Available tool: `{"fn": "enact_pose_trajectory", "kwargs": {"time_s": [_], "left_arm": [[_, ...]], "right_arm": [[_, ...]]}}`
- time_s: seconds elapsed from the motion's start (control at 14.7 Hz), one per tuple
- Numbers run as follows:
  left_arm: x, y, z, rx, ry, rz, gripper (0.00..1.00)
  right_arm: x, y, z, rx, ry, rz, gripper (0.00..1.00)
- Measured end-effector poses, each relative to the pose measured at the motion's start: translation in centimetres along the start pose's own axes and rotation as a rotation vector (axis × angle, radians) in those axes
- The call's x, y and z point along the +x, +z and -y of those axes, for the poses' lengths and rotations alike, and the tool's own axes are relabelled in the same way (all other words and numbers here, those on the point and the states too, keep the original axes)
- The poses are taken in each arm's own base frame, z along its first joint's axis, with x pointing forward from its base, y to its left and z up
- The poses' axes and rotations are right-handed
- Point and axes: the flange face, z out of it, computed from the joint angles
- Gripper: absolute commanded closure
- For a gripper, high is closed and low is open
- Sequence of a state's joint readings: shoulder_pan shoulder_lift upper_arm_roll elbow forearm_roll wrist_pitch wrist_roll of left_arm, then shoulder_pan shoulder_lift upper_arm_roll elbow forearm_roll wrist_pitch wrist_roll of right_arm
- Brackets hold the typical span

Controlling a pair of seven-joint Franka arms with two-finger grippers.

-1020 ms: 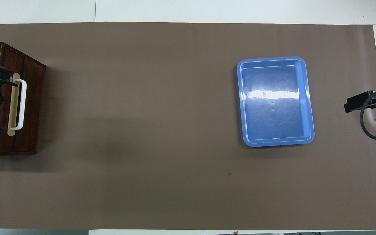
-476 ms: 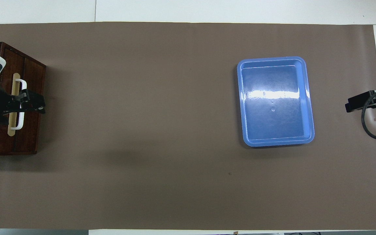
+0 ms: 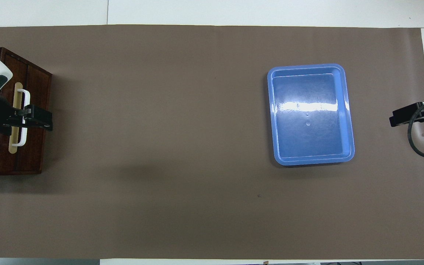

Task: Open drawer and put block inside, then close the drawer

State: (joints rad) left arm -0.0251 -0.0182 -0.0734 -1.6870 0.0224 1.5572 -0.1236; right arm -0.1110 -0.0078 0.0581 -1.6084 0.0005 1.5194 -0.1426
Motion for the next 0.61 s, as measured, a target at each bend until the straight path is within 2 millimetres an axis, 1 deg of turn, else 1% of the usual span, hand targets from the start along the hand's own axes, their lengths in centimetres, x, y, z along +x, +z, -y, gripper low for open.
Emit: {"fn": "enact_pose_trajectory", "kwargs": {"time_s": [0.14,0.34,0.61], "left_arm": [[0.0,-0.7,-0.1,-0.002,0.01,-0.012,0.0],[0.0,-0.9,-0.1,-0.003,0.027,-0.018,0.0],[0.2,-0.9,1.3,-0.006,0.028,-0.017,0.0]], "right_arm": [[0.0,0.0,0.0,0.0,0.0,0.0,0.0],[0.0,0.0,0.0,0.0,0.0,0.0,0.0],[0.0,0.0,0.0,0.0,0.0,0.0,0.0]]}}
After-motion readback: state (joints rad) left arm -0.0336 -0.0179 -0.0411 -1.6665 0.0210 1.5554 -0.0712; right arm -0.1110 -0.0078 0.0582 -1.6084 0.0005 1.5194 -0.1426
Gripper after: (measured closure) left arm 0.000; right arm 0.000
